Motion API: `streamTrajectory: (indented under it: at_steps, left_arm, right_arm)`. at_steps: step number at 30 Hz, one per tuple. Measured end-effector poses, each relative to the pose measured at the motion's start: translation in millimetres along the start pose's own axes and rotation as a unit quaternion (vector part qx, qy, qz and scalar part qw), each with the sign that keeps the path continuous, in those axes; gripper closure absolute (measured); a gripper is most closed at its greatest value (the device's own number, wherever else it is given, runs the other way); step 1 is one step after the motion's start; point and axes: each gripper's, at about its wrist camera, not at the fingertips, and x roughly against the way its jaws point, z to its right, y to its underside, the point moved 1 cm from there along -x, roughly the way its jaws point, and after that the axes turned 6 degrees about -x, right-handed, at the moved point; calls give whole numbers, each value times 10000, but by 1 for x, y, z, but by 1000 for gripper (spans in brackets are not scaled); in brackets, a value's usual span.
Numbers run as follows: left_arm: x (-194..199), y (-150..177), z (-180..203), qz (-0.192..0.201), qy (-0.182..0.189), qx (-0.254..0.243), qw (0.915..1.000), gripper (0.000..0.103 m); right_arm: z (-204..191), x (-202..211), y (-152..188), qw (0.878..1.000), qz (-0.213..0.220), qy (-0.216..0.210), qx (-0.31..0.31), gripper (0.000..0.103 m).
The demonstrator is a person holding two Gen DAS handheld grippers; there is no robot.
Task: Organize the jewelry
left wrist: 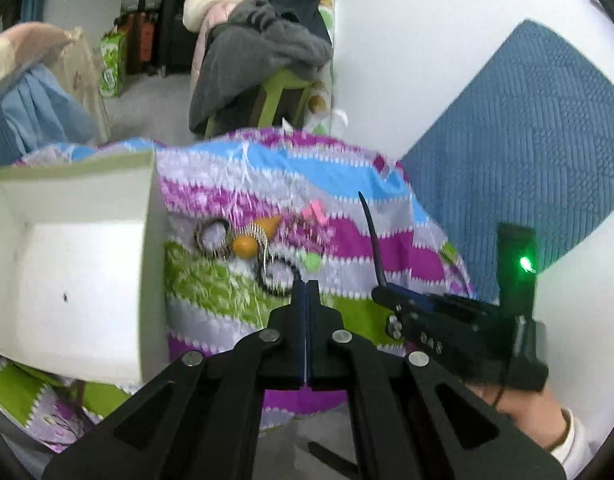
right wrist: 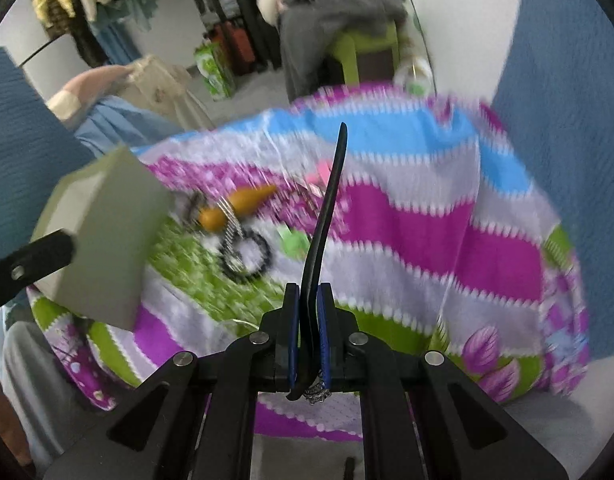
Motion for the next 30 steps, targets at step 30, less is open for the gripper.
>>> streamTrajectory:
  at_steps: [30]
  left_arm:
    - [-121,46,26,-1098,-639,-1246,9840,96]
  right_arm:
    - [27,-53,-24,9982,-330,-341,373,78]
